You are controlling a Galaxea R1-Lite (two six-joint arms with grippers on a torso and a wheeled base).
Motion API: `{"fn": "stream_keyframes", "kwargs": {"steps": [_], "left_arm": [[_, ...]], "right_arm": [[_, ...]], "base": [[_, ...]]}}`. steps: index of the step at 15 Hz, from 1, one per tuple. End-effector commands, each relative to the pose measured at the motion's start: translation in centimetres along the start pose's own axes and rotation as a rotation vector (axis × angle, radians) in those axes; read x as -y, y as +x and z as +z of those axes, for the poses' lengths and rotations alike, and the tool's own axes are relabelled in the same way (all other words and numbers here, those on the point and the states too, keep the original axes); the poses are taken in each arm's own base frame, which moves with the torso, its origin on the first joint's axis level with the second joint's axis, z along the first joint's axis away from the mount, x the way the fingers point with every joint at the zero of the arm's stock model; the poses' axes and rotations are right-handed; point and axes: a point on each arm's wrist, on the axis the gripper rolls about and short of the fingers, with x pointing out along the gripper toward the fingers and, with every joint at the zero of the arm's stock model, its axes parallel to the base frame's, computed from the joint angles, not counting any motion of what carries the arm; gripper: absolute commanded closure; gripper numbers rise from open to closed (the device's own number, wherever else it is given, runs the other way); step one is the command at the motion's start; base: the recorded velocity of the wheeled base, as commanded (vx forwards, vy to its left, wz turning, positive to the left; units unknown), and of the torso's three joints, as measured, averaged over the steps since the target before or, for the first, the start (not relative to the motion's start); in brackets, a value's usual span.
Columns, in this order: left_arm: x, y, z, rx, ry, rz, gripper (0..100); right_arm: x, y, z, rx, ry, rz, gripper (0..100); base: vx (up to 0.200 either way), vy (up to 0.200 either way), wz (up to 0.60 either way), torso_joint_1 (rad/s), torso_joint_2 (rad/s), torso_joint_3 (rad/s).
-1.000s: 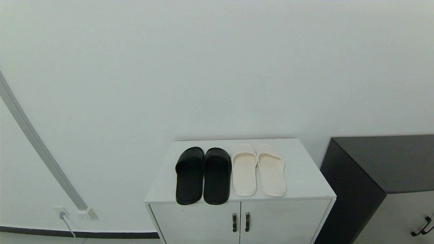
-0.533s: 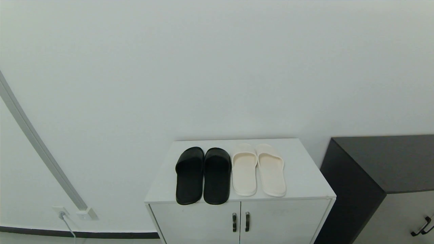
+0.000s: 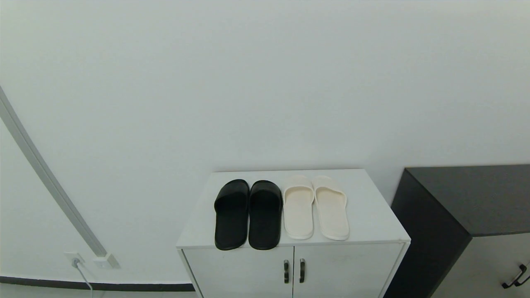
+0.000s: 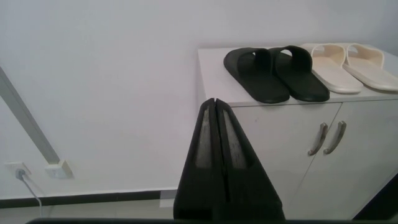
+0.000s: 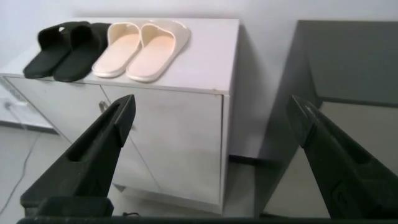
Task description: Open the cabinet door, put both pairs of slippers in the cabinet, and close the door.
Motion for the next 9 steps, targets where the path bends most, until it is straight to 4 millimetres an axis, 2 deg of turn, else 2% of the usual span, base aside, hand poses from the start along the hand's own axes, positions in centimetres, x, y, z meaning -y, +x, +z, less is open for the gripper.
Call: {"fn": "stream_keyframes", "kwargs": {"steps": [1,3,4,5,9], "left_arm": [[0.0,0.0,0.0,-0.001,-0.001,0.000,100],[0.0,0.0,0.0,-0.003,0.000,0.000,100],[0.0,0.0,0.0,-0.003,0.002,0.000,100],[0.0,0.0,0.0,-0.003,0.002,0.000,100],[0.0,0.0,0.0,-0.003,0.002,-0.002,100]], "right_arm": [[0.0,4.9,1.9,-0.130,0.021,0.102,0],[-0.5,7.6,3.3,-0.117,0.035,0.151,0],[-0.9,9.5,4.3,-0.112,0.030,0.172,0],[-1.2,10.5,4.6,-0.114,0.024,0.184,0],[-4.9,14.3,6.1,-0.150,0.009,0.234,0]], "base": [[0.000,0.000,0.00,0.000,0.00,0.000],[0.000,0.000,0.00,0.000,0.00,0.000],[0.000,0.000,0.00,0.000,0.00,0.000],[0.000,0.000,0.00,0.000,0.00,0.000],[0.000,0.000,0.00,0.000,0.00,0.000]]}}
